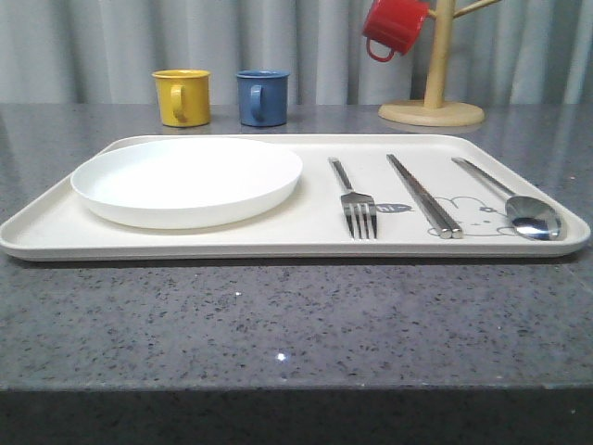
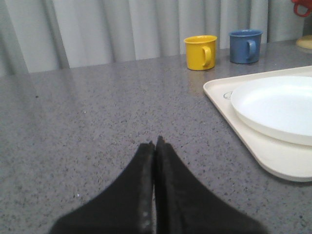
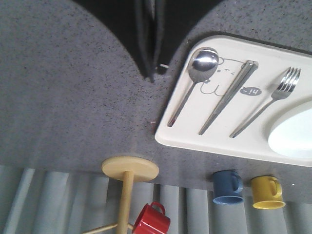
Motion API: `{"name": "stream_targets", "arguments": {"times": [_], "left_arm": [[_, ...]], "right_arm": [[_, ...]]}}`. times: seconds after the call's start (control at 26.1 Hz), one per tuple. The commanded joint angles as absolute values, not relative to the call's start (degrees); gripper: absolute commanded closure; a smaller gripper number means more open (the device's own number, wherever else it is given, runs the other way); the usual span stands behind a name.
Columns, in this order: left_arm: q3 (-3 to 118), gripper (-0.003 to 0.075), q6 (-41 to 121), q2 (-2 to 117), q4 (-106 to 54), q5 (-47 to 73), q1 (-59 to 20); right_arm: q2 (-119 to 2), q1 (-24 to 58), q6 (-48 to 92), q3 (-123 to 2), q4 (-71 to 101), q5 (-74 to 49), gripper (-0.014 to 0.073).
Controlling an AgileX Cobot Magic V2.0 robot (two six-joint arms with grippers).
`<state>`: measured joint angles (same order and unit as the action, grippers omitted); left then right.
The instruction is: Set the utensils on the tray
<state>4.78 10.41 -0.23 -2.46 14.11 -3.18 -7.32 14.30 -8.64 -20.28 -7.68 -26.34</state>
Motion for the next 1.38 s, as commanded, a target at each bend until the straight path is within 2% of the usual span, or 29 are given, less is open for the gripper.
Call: {"name": "stream_targets", "arguments": {"times": [0.0,0.12,1.07,1.34], "left_arm": [[2.65,0.0739,9.67,-1.57,-5.20,5.60,-1.80],[-0.43,0.0739,9.67,-1.57,-7.06,3.07,-1.41],[-0.27,0.0739,9.67,-1.57,-7.06,4.63,-1.41],[-0.27,0.0739,9.67,-1.57,-7.06,4.63,-1.41]], "right_arm": [[-7.97,14.24,-8.22,-21.70,-8.75,-21.74,0.0664],[-7.97,14.24,-8.22,-21.70,-8.75,-21.80,0.0664],[-7.97,14.24,-8.22,-21.70,-8.75,-21.73,0.0664],[-3.35,8.49,-8.20,-11.44,-7.19,-14.86,0.0664]]}}
